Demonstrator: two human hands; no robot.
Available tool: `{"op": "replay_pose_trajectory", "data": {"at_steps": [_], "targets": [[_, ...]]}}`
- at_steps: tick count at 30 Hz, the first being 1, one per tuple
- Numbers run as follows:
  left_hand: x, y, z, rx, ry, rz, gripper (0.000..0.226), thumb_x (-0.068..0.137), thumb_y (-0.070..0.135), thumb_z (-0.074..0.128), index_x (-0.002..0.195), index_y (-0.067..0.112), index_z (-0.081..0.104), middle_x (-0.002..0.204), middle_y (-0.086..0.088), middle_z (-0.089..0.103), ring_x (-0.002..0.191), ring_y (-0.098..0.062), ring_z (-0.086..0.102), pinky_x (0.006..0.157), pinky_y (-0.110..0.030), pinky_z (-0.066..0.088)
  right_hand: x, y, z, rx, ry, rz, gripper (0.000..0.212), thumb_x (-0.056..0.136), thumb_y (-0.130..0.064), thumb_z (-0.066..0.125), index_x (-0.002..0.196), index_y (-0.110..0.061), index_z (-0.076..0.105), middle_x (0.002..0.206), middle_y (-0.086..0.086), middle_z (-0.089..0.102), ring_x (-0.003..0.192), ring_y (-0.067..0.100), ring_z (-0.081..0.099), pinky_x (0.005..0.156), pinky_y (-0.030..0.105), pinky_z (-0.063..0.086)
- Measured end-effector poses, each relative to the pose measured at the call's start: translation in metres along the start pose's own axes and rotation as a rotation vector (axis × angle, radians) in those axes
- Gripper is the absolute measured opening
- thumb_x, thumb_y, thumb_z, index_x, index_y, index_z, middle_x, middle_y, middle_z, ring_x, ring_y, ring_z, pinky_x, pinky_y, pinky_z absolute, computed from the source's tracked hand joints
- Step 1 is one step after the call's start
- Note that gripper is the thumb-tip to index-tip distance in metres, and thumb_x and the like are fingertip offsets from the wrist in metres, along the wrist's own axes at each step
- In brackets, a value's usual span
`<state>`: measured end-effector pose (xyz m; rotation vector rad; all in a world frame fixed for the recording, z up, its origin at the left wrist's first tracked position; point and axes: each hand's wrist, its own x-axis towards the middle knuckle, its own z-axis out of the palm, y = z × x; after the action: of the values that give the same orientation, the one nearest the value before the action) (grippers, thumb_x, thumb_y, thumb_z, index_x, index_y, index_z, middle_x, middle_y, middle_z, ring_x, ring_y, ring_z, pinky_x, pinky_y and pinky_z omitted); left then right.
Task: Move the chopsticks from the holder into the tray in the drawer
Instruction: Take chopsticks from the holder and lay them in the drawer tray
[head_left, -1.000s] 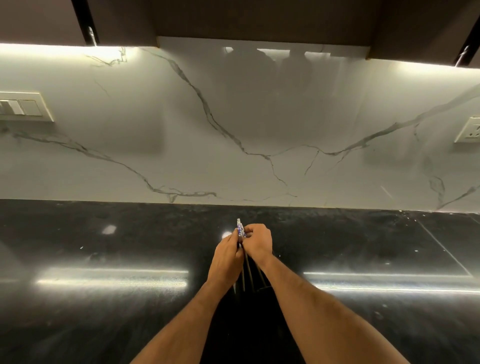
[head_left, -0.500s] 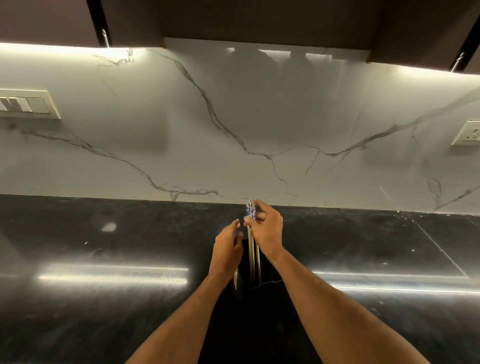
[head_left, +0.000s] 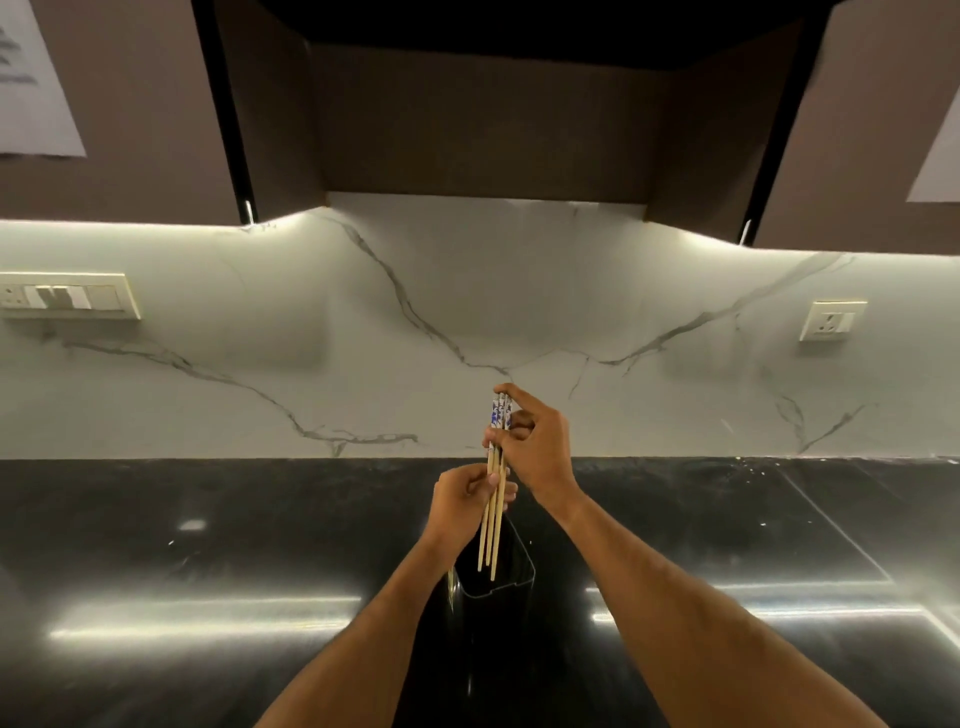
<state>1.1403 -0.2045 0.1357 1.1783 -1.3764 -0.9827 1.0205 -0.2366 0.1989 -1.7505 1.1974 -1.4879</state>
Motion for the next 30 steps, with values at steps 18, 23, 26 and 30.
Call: {"op": "replay_pose_trajectory", "data": {"at_steps": [18, 23, 26, 30], "targets": [[-0.099, 0.081, -0.009, -0.107, -0.146, -0.009, 0.013, 0.098, 0.009, 0.063, 0.106, 0.004, 0.072, 0.09, -0.015, 0.078, 0.086, -0.03, 0.078, 0.083, -0.044, 0.063, -0.068, -0.099, -0.049, 0.04, -0.062, 0.001, 0.051, 0.082, 0.013, 0.075, 0.126, -0.01, 0.066, 0.095, 0.012, 0.075, 0.08, 0.021, 0.077, 0.073, 0.043, 0.065], [-0.117, 0.087, -0.014, -0.109, -0.145, 0.002, 0.014, 0.097, 0.008, 0.063, 0.107, 0.004, 0.072, 0.091, -0.014, 0.078, 0.087, -0.029, 0.078, 0.084, -0.043, 0.063, -0.082, -0.113, -0.049, 0.052, -0.053, 0.011, 0.047, 0.084, 0.011, 0.074, 0.128, -0.005, 0.065, 0.096, 0.014, 0.075, 0.079, 0.023, 0.078, 0.075, 0.042, 0.065], [-0.124, 0.092, -0.017, -0.112, -0.163, -0.017, 0.014, 0.097, 0.009, 0.064, 0.106, 0.004, 0.072, 0.091, -0.015, 0.078, 0.087, -0.029, 0.078, 0.084, -0.043, 0.063, -0.09, -0.12, -0.048, 0.057, -0.045, 0.02, 0.05, 0.086, 0.01, 0.072, 0.132, -0.006, 0.062, 0.095, 0.015, 0.075, 0.078, 0.024, 0.077, 0.074, 0.041, 0.065], [-0.134, 0.095, -0.023, -0.127, -0.203, -0.034, 0.015, 0.097, 0.009, 0.064, 0.107, 0.003, 0.072, 0.093, -0.016, 0.078, 0.088, -0.03, 0.078, 0.084, -0.042, 0.063, -0.101, -0.129, -0.046, 0.124, -0.036, 0.084, 0.063, 0.087, 0.009, 0.072, 0.134, -0.026, 0.051, 0.09, 0.014, 0.076, 0.075, 0.025, 0.078, 0.07, 0.036, 0.065]]}}
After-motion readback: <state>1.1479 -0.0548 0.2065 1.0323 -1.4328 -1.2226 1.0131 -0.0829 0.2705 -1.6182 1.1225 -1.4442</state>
